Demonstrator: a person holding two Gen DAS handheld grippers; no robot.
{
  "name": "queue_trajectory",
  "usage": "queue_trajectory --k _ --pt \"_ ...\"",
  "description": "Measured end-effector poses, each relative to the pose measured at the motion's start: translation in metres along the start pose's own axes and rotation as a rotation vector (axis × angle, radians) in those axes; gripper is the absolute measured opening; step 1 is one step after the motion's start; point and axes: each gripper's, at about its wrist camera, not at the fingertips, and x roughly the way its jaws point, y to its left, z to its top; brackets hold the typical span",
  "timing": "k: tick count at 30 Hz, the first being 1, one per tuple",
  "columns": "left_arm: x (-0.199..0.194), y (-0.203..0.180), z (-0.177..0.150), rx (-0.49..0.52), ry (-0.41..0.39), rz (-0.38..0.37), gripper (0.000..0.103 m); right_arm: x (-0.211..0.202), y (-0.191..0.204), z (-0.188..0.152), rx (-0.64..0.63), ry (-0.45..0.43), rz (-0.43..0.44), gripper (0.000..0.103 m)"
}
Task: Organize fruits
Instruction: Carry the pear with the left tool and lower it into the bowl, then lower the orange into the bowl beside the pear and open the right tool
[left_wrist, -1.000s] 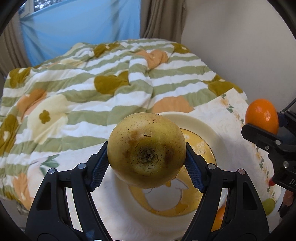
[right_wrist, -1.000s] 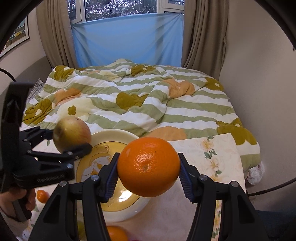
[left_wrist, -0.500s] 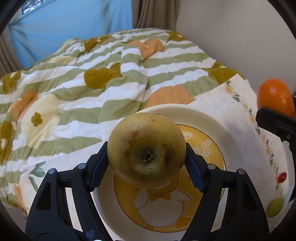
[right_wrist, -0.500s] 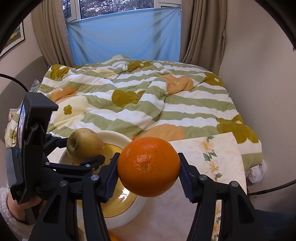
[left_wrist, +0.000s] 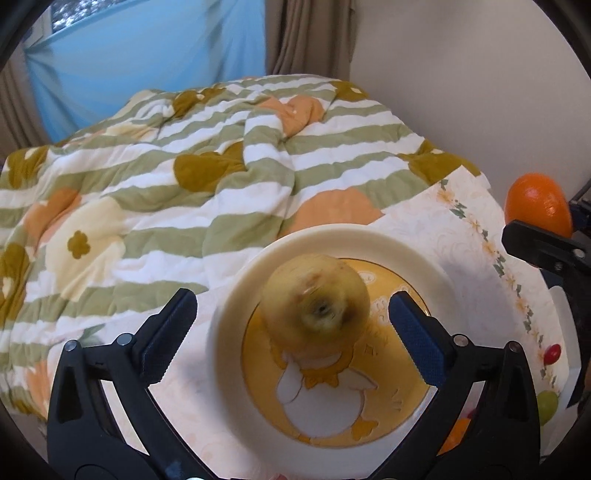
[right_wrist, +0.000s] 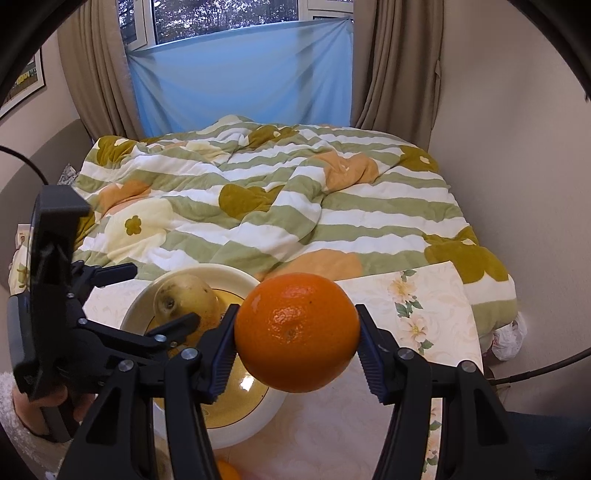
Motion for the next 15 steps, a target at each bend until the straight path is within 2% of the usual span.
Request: queue_trajectory --k 8,15 --pt "-0.045 0.043 -0.02 -0.134 -0.016 0.072 0.103 0.005 0.012 0.0 -0.052 -0.001 0.046 0.055" --pt "-0.08 0.076 -0.05 -0.25 -0.021 0.17 0.103 0.023 0.025 0.0 -0.087 0.014 0.111 0.055"
